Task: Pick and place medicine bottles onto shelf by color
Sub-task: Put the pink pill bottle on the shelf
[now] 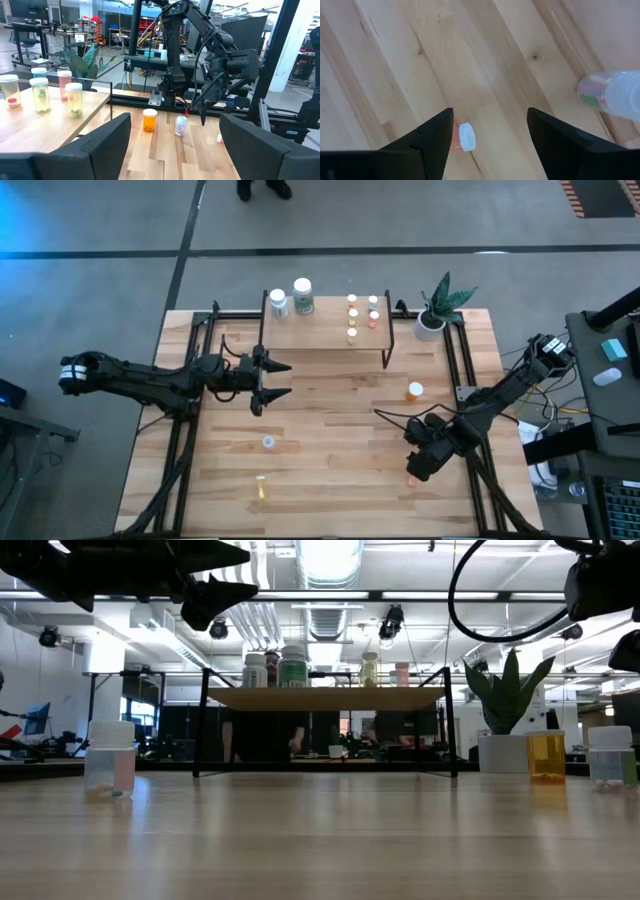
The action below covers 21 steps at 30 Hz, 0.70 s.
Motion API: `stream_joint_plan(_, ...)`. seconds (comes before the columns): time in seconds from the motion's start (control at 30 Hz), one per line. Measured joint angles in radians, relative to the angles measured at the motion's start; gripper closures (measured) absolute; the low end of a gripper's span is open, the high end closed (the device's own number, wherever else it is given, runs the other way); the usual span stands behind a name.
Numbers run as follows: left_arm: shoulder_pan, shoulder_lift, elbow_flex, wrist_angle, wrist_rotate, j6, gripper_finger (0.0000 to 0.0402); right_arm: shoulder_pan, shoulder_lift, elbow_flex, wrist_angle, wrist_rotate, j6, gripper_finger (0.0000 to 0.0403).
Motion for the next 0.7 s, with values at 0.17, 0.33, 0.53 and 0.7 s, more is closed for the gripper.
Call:
stream_joint_plan(0.17, 0.000, 0.000, 0.000, 0.000, 0.000, 0.000, 0.0114, 0.000, 0.000, 0.000, 0.000, -0.015, 0.046, 0.0161)
stream_joint_plan(0.33, 0.000, 0.000, 0.000, 0.000, 0.000, -0.003, 0.0114, 0.000, 0.000, 0.000, -0.001, -0.121, 0.136, 0.0161)
stream_joint_plan(0.53, 0.000, 0.000, 0.000, 0.001, -0.001, -0.011, 0.0114, 0.000, 0.000, 0.002, 0.000, -0.183, 0.193, 0.0161)
stream_joint_plan(0.7, 0.000, 0.000, 0.000, 0.001, -0.001, -0.011, 0.0114, 0.000, 0.000, 0.002, -0.002, -0.186, 0.190, 0.0161)
